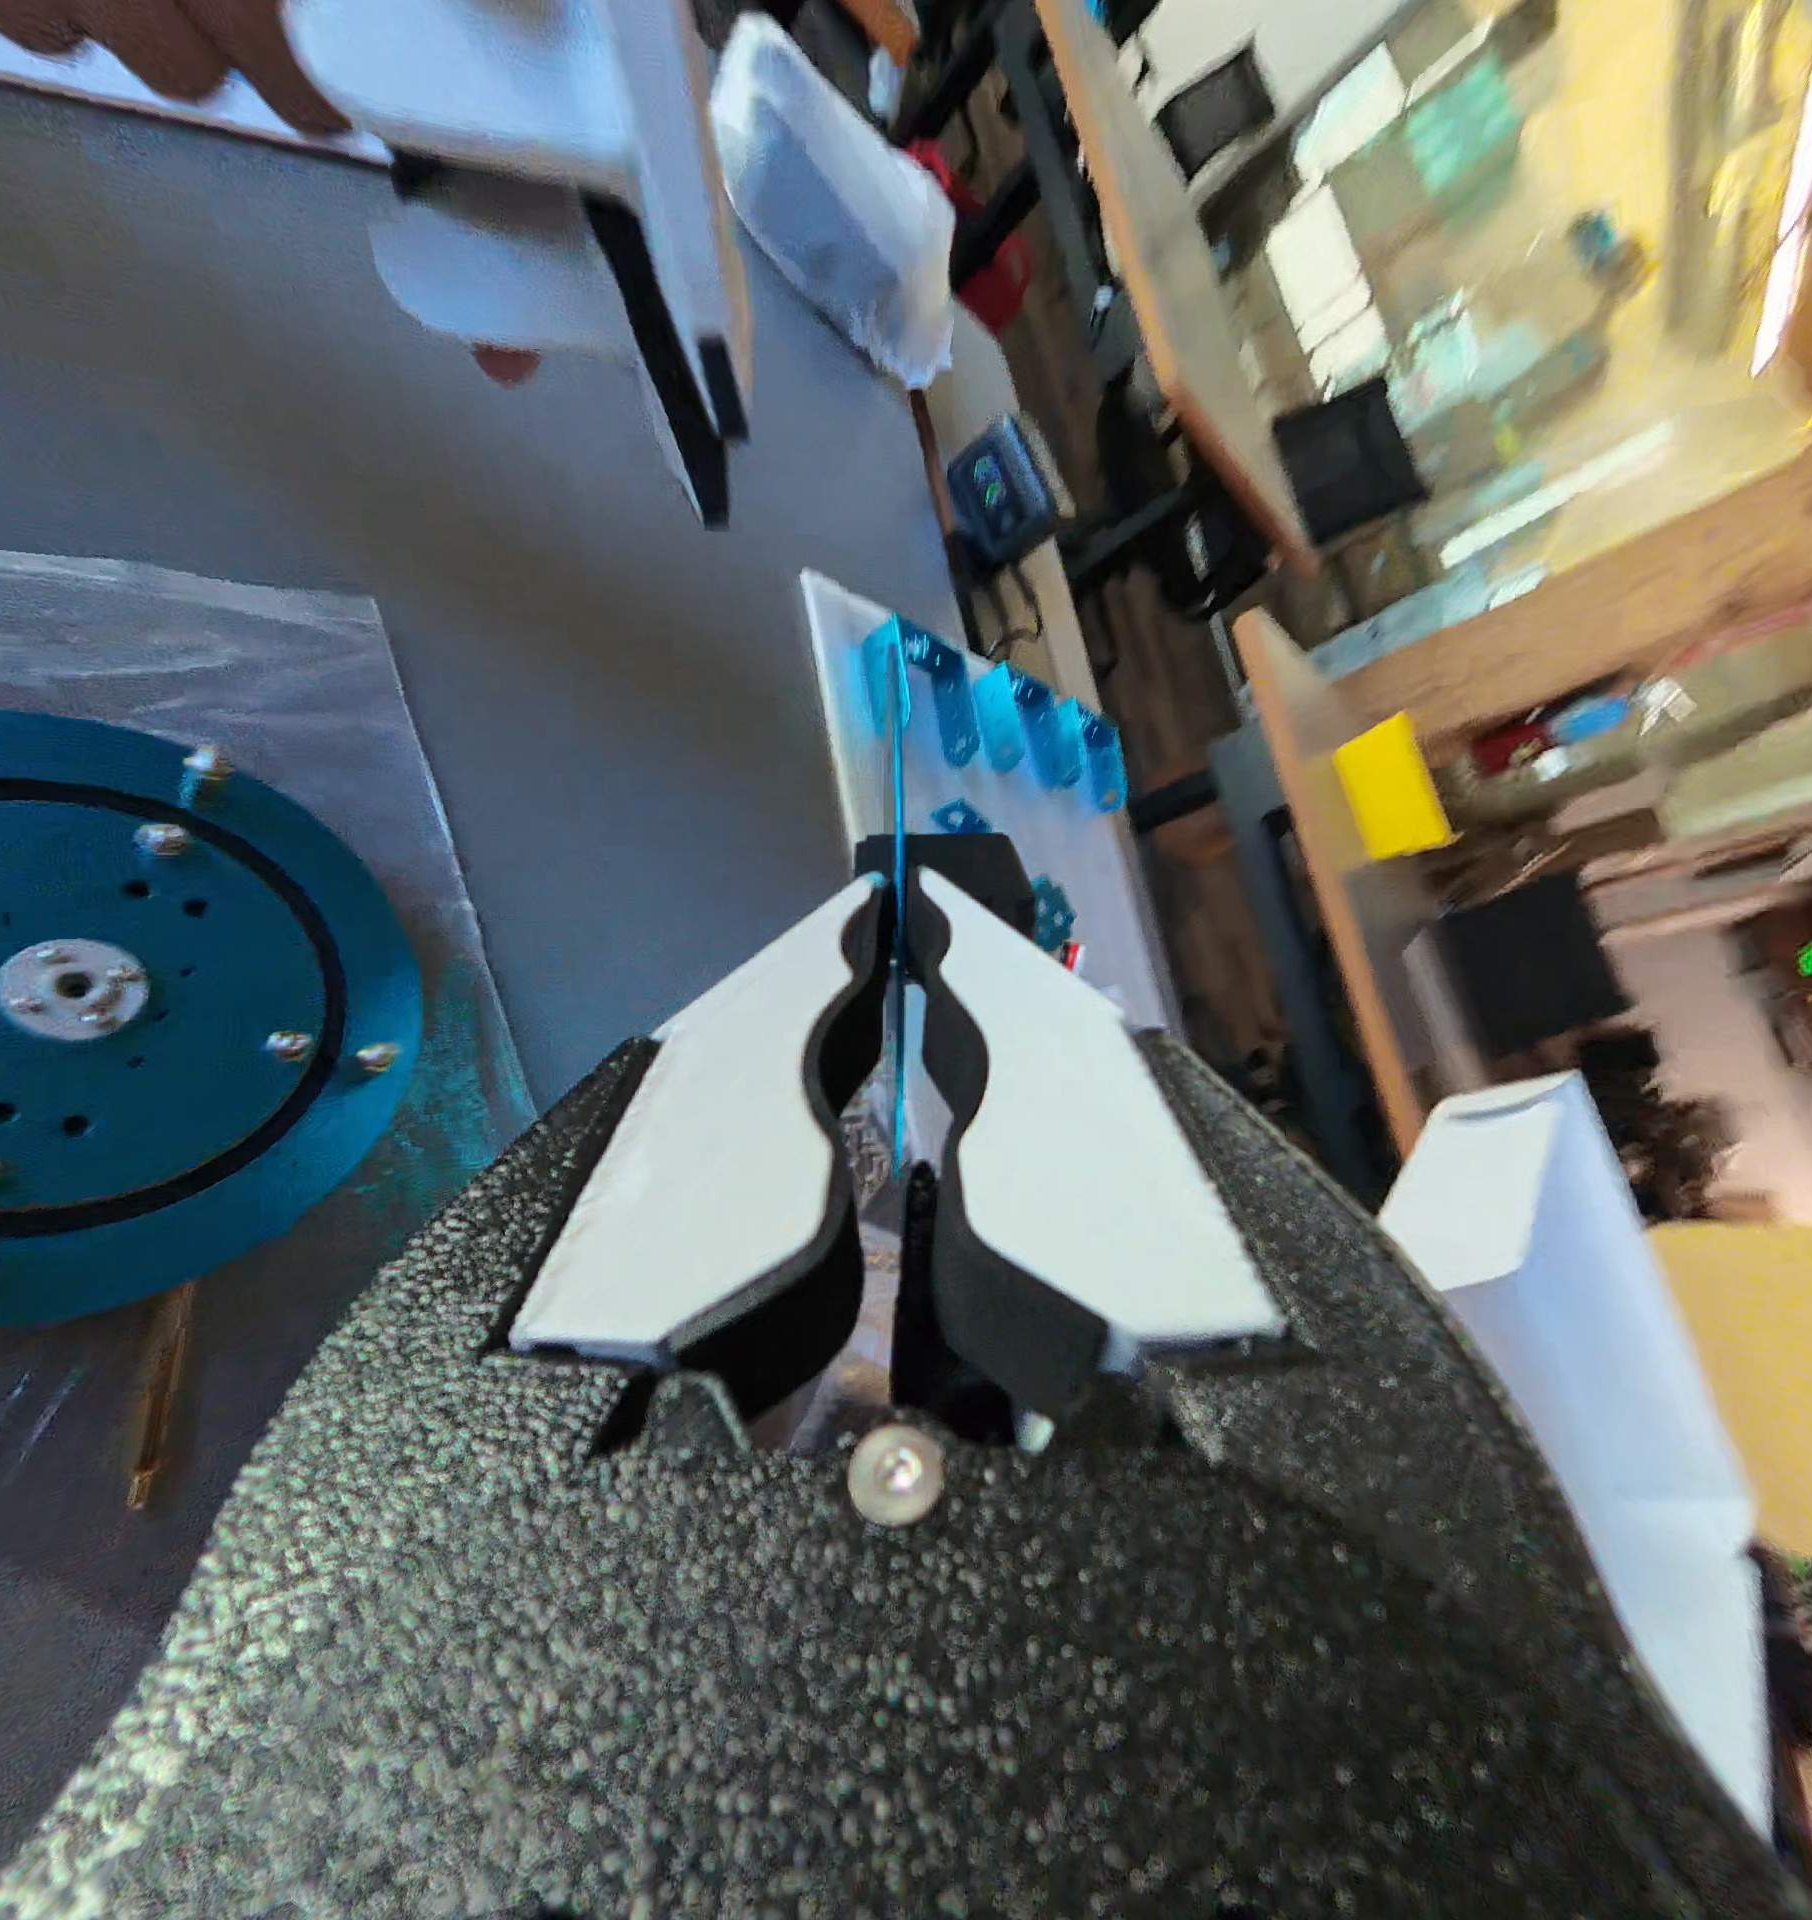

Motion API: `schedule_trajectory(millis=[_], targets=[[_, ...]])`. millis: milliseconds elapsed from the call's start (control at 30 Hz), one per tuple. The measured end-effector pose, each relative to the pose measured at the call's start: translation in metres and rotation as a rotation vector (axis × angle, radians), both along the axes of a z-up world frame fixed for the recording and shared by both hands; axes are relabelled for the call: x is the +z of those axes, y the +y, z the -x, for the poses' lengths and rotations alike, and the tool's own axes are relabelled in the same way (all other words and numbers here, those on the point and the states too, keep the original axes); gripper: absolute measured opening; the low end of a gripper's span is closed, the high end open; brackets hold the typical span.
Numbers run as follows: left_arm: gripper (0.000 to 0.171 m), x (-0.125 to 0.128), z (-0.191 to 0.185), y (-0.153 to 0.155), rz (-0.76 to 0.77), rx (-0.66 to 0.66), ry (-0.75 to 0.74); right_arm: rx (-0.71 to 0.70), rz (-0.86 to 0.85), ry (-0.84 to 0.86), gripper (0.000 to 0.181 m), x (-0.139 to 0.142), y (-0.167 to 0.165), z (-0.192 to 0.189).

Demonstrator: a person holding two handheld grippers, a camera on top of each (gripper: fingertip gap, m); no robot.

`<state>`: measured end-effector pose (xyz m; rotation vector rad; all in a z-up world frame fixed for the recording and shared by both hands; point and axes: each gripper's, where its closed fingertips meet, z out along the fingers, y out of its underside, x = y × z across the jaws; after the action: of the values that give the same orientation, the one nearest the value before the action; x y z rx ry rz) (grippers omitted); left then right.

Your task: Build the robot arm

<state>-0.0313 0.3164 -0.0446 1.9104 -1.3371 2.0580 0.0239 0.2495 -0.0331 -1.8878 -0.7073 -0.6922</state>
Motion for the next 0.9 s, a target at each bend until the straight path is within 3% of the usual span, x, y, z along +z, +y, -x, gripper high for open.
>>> schedule_trajectory(millis=[233,300,433,600,700,767,900], targets=[[0.033,0.009,0.015,-0.029,0.361,-0.135,-0.041,0.146,-0.087,-0.426,0.000,0.010,-0.024,0.068],[0.032,0.007,0.018,-0.035,0.348,-0.157,-0.042,0.177,-0.082,-0.531,0.000,0.005,-0.028,0.082],[0.009,-0.007,0.024,-0.048,0.239,-0.190,0.000,0.239,-0.091,-0.679,0.000,-0.006,-0.034,0.094],[0.004,-0.006,0.030,-0.052,0.183,-0.153,-0.054,0.240,-0.101,-0.504,0.007,-0.024,-0.040,0.089],[0.000,0.006,0.036,-0.055,0.191,-0.166,-0.137,0.211,-0.070,-0.245,0.025,-0.035,-0.043,0.095],[0.000,0.004,0.039,-0.058,0.172,-0.180,-0.141,0.230,-0.055,-0.054,0.027,-0.034,-0.048,0.102],[0.000,0.005,0.039,-0.060,0.266,-0.181,-0.140,0.236,-0.065,0.066,0.028,-0.031,-0.055,0.099]])
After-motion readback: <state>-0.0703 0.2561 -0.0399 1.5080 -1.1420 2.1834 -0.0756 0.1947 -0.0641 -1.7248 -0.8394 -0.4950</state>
